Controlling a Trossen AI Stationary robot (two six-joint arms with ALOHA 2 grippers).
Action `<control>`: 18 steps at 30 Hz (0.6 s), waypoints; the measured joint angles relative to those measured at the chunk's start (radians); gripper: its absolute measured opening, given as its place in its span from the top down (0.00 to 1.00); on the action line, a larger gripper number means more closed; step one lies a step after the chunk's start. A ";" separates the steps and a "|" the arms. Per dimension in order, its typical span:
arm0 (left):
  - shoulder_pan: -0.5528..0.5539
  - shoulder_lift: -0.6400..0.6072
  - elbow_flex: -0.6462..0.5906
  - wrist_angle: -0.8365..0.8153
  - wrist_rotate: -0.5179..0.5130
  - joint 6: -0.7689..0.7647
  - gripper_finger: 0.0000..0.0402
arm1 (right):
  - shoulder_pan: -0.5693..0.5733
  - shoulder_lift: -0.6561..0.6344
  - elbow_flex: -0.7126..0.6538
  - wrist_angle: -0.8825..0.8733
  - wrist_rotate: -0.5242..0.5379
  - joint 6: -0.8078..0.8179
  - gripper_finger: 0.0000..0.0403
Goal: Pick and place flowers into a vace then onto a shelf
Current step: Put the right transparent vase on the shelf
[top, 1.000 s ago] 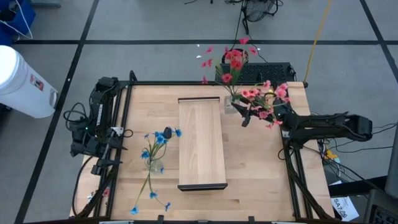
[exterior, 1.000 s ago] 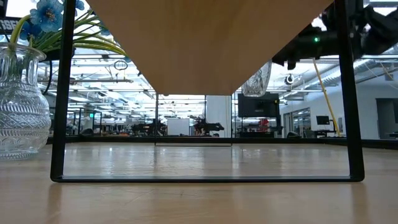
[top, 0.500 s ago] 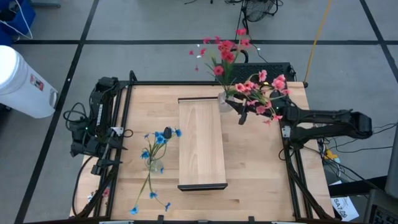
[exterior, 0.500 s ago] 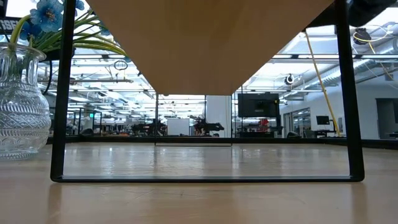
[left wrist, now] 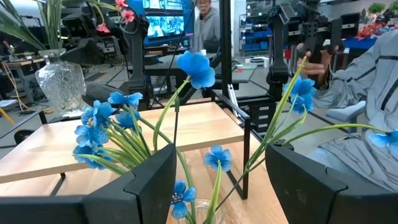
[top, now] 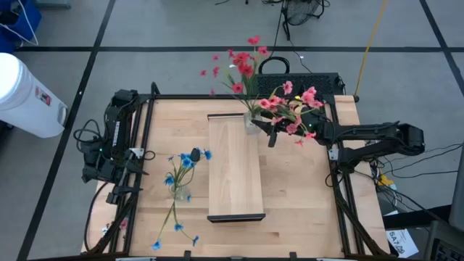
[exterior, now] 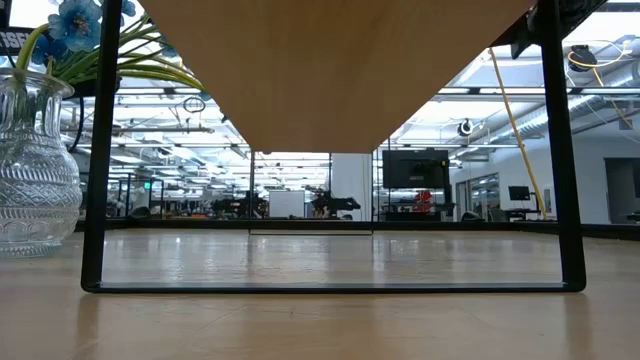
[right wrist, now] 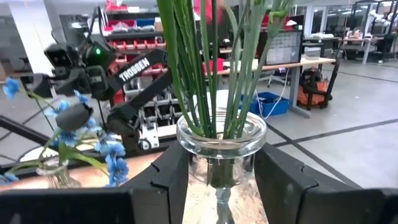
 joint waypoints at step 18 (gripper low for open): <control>0.000 0.000 0.000 0.000 0.000 0.000 0.38 | 0.018 0.041 0.002 0.021 0.004 -0.011 0.65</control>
